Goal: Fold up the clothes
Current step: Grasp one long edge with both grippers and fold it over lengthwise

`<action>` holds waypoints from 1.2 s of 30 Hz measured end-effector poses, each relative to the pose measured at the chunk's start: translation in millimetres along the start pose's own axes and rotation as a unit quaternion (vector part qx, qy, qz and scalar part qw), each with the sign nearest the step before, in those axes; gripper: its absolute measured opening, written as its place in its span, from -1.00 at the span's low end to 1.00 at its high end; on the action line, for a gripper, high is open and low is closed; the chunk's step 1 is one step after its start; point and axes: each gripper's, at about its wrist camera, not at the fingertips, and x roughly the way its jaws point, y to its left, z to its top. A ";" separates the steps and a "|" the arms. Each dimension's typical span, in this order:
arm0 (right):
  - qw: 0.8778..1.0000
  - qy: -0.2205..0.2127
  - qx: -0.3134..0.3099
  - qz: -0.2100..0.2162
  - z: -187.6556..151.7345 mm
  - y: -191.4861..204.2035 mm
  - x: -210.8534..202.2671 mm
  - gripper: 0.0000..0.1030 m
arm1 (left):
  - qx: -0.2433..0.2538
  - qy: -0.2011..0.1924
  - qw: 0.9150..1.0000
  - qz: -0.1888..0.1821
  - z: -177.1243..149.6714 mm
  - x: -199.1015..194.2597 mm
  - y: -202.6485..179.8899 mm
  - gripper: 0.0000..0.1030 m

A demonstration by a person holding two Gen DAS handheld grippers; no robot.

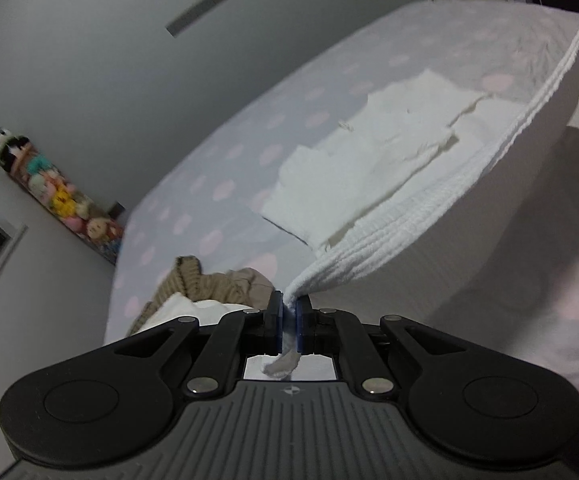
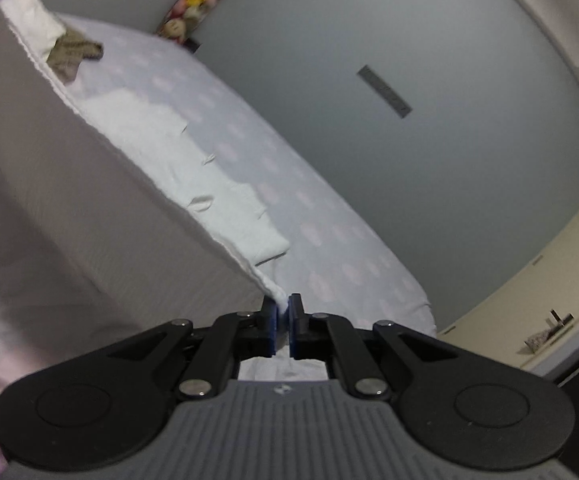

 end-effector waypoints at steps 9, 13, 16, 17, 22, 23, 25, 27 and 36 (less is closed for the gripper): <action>0.996 -0.043 -0.007 -0.079 -9.6 9.1 -84.7 -0.90 | -0.010 -0.081 0.995 0.050 -13.9 -78.0 -7.9 -0.92; 0.993 -0.064 0.001 -0.103 -5.9 3.4 -115.9 -0.91 | -0.012 -0.111 0.991 0.068 -11.1 -103.8 -9.8 -0.93; 0.989 -0.079 0.000 -0.122 -2.1 -0.9 -139.8 -0.91 | -0.015 -0.130 0.988 0.079 -11.3 -122.1 -10.6 -0.93; 0.988 -0.084 0.000 -0.128 -0.9 -2.9 -148.4 -0.91 | -0.016 -0.136 0.987 0.083 -12.0 -128.8 -10.9 -0.93; 0.982 -0.110 -0.001 -0.154 5.9 -9.0 -194.7 -0.91 | -0.015 -0.155 0.983 0.095 -18.6 -160.5 -11.9 -0.93; 0.981 -0.114 -0.001 -0.158 8.1 -9.8 -202.5 -0.91 | -0.014 -0.157 0.983 0.097 -20.0 -166.1 -12.5 -0.93; 0.979 -0.122 -0.003 -0.166 13.5 -10.8 -214.9 -0.91 | -0.017 -0.157 0.983 0.097 -21.1 -171.1 -11.5 -0.93; 0.979 -0.120 -0.005 -0.164 20.0 -11.0 -218.4 -0.91 | -0.020 -0.152 0.984 0.093 -19.8 -166.9 -8.8 -0.93; 0.991 -0.075 -0.014 -0.105 43.3 -32.7 -133.4 -0.90 | -0.003 -0.107 0.992 0.065 12.3 -82.6 23.7 -0.93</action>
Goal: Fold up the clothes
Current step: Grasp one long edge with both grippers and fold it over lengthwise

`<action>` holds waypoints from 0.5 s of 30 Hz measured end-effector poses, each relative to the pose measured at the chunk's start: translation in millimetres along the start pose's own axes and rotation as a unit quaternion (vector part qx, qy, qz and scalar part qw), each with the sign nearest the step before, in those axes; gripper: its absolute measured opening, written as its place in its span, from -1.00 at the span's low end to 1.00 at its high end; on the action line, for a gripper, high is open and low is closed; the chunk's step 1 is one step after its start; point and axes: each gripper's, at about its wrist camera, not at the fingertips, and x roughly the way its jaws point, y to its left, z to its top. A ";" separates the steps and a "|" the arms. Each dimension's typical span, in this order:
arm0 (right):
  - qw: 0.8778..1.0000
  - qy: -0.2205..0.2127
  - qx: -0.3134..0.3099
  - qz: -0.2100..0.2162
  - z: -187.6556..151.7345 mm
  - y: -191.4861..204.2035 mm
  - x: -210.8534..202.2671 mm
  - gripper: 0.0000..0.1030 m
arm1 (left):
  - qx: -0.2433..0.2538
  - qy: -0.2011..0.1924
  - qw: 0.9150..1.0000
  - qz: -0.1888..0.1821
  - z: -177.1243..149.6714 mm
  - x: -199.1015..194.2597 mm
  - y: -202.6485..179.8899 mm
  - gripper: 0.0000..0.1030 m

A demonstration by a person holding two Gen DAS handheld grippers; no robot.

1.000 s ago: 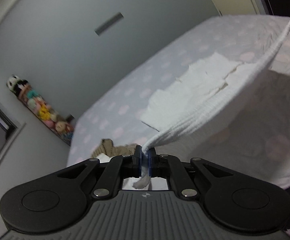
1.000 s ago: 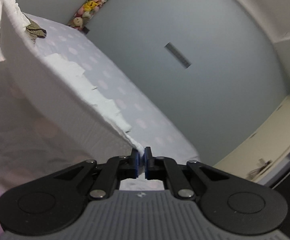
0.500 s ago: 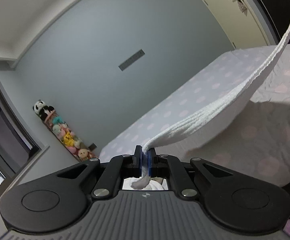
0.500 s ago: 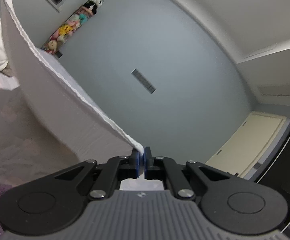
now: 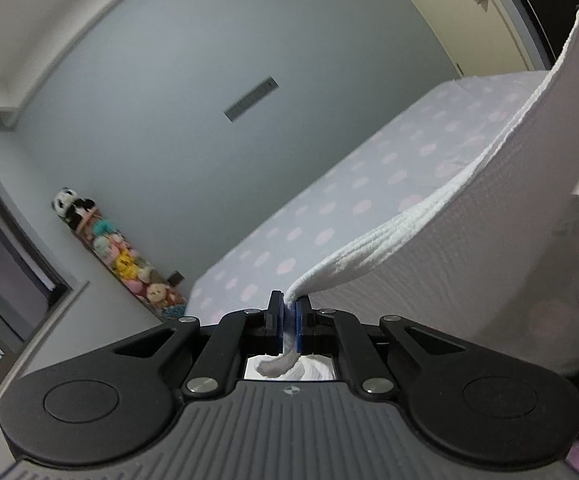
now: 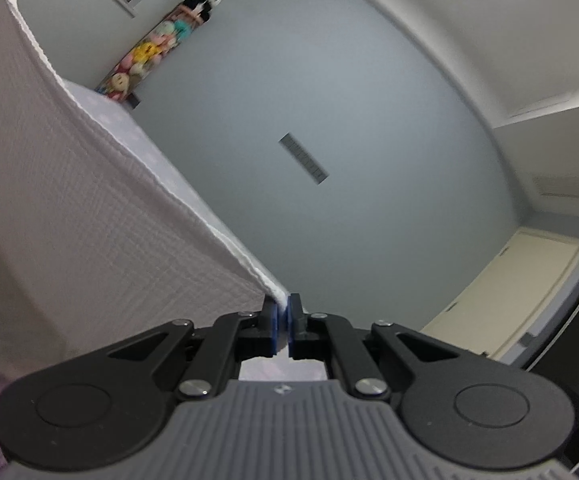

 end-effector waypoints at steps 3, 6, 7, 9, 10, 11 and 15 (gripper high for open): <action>1.000 0.014 0.000 0.018 6.6 -2.5 47.8 -0.90 | 0.005 0.014 1.000 -0.013 13.1 48.7 6.0 -0.93; 0.999 0.029 0.005 0.036 12.7 -1.6 100.8 -0.90 | 0.005 0.029 0.999 -0.021 17.8 92.3 9.8 -0.93; 0.999 0.035 0.007 0.040 14.3 -1.8 118.0 -0.90 | 0.003 0.036 0.999 -0.025 19.8 109.4 12.2 -0.93; 0.998 0.046 0.008 0.050 16.6 -1.4 153.6 -0.90 | -0.003 0.049 0.998 -0.035 21.8 139.3 13.7 -0.93; 0.997 0.050 0.007 0.055 16.8 0.2 170.3 -0.90 | -0.004 0.057 0.998 -0.039 21.5 153.5 12.1 -0.93; 0.997 0.055 0.006 0.061 16.9 2.1 187.7 -0.90 | -0.005 0.066 0.997 -0.046 21.4 167.9 10.3 -0.93; 0.992 0.085 0.009 0.093 10.8 16.6 261.3 -0.90 | -0.002 0.103 0.992 -0.070 19.7 241.0 6.4 -0.93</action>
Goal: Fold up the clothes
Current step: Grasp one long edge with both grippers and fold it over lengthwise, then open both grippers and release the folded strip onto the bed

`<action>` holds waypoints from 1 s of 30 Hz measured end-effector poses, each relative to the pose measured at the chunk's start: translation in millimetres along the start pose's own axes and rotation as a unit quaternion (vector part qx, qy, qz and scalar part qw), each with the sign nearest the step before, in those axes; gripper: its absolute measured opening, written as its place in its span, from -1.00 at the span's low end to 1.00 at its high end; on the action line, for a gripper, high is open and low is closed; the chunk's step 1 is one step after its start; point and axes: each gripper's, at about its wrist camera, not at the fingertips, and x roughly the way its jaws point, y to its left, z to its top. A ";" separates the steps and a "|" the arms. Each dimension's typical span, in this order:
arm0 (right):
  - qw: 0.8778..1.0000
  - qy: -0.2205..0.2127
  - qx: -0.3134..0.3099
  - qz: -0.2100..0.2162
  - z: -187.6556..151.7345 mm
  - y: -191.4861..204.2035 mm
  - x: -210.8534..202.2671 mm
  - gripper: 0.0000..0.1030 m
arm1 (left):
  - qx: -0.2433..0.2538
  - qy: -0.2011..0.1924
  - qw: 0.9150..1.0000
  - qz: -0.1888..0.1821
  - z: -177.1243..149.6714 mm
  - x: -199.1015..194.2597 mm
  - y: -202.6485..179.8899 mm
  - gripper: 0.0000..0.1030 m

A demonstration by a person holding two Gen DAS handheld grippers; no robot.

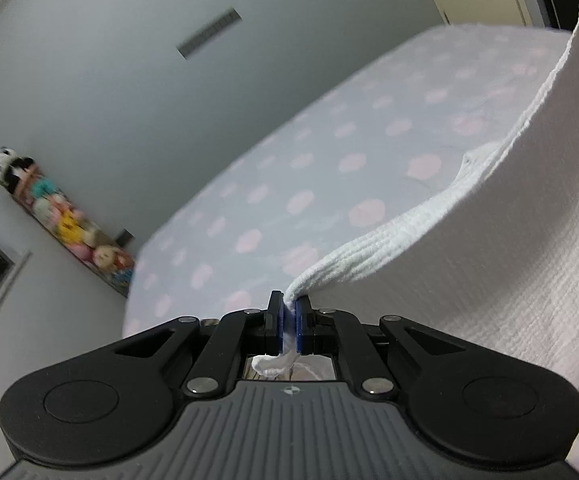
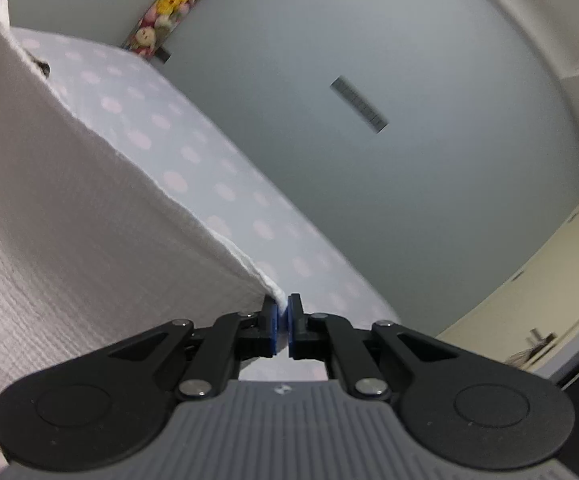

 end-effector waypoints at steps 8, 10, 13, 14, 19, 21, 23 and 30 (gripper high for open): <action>0.995 0.073 0.016 0.064 -16.4 21.7 151.3 -0.90 | -0.021 0.079 0.996 -0.042 -3.9 125.6 -15.7 -0.93; 0.993 0.088 0.021 0.076 -21.3 28.8 180.1 -0.90 | -0.033 0.094 0.994 -0.049 -5.9 151.6 -17.5 -0.93; 0.990 0.108 0.030 0.090 -29.1 38.8 219.9 -0.90 | -0.052 0.114 0.990 -0.058 -10.0 186.9 -17.9 -0.93; 0.988 0.114 0.035 0.094 -31.1 42.1 230.6 -0.90 | -0.056 0.118 0.990 -0.059 -11.4 195.4 -18.7 -0.93; 0.982 0.141 0.053 0.113 -49.1 64.2 253.3 -0.88 | -0.087 0.141 0.984 -0.067 -19.9 230.7 -22.9 -0.89; 0.978 0.155 0.061 0.123 -52.8 68.7 262.8 -0.81 | -0.097 0.144 0.983 -0.063 -22.2 239.1 -25.0 -0.78; 0.977 0.162 0.071 0.121 -55.6 66.7 267.4 -0.58 | -0.101 0.138 0.984 -0.049 -24.1 238.8 -27.8 -0.66; 0.968 0.172 0.151 0.106 -61.7 40.1 244.7 -0.12 | -0.171 0.132 0.976 -0.013 -24.8 197.0 -16.9 -0.27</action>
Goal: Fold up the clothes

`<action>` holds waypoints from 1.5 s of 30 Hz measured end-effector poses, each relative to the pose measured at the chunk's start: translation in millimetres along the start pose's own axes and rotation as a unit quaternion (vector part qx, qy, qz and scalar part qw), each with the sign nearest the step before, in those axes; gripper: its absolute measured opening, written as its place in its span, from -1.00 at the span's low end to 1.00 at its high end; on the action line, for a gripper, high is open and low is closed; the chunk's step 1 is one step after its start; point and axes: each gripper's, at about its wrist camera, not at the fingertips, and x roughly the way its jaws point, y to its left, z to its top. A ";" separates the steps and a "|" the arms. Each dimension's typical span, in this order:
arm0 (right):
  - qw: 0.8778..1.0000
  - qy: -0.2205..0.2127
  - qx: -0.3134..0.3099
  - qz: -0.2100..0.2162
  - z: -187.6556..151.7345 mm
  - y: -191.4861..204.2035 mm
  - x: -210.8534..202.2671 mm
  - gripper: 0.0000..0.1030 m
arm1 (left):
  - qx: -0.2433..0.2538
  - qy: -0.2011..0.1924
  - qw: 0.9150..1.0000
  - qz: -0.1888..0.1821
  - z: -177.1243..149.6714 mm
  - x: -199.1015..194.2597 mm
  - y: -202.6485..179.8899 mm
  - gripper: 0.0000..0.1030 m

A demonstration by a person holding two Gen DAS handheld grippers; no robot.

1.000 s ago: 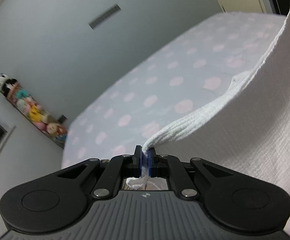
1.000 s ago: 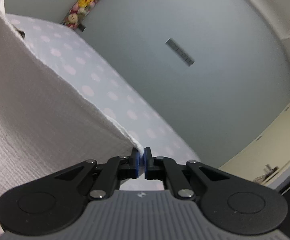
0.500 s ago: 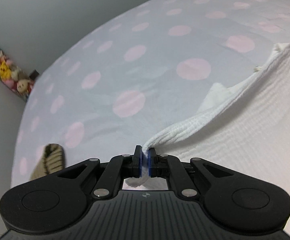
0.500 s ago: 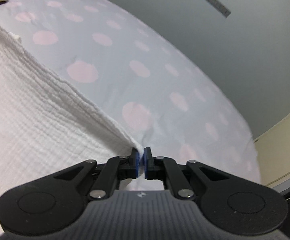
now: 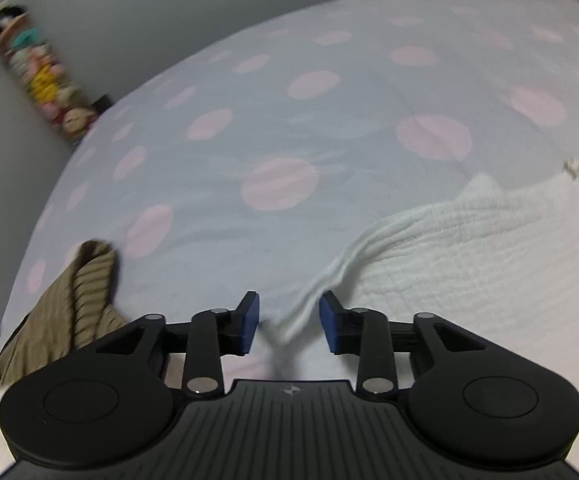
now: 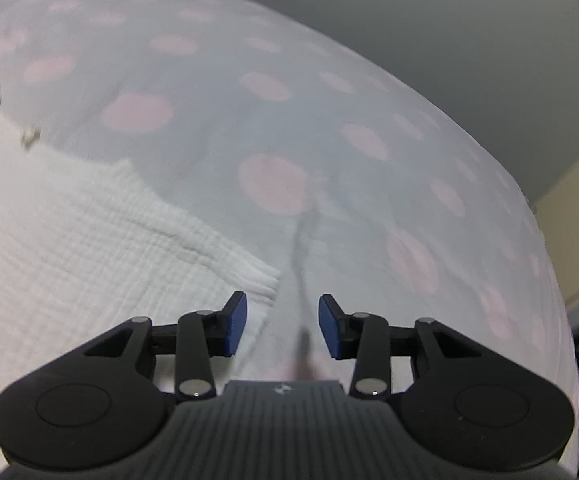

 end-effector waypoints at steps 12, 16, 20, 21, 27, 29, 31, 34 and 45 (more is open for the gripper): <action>0.937 -0.001 0.322 0.136 -115.9 -22.0 -98.5 0.23 | -0.137 0.026 0.988 -0.059 -71.5 -101.6 -9.2 -0.19; 0.913 -0.005 0.377 0.156 -146.8 -11.1 -113.8 0.23 | -0.175 0.042 0.980 -0.081 -96.6 -113.8 -16.0 -0.19; 0.906 -0.005 0.391 0.165 -143.1 -6.0 -102.1 0.22 | -0.190 0.040 0.978 -0.079 -108.4 -121.5 -17.8 -0.19; 0.905 -0.006 0.392 0.166 -139.8 -6.2 -97.2 0.21 | -0.195 0.039 0.977 -0.078 -110.0 -122.5 -17.4 -0.19; 0.912 0.008 0.378 0.156 -116.8 -9.2 -64.9 0.07 | -0.185 0.026 0.980 -0.062 -111.4 -129.7 -18.1 -0.19; 0.913 0.014 0.377 0.154 -111.1 -11.2 -55.6 0.04 | -0.187 0.029 0.980 -0.058 -110.4 -127.0 -15.1 -0.19; 0.914 0.020 0.375 0.153 -106.3 -12.0 -46.8 0.01 | -0.195 0.033 0.979 -0.056 -109.5 -123.0 -11.7 -0.19; 0.914 0.034 0.374 0.157 -102.5 -10.7 -33.9 -0.18 | -0.206 0.039 0.976 -0.054 -108.4 -117.3 -7.2 -0.19; 0.900 0.001 0.389 0.197 -76.2 -9.9 -64.2 -0.85 | -0.238 0.039 0.969 -0.058 -117.7 -109.5 7.9 -0.24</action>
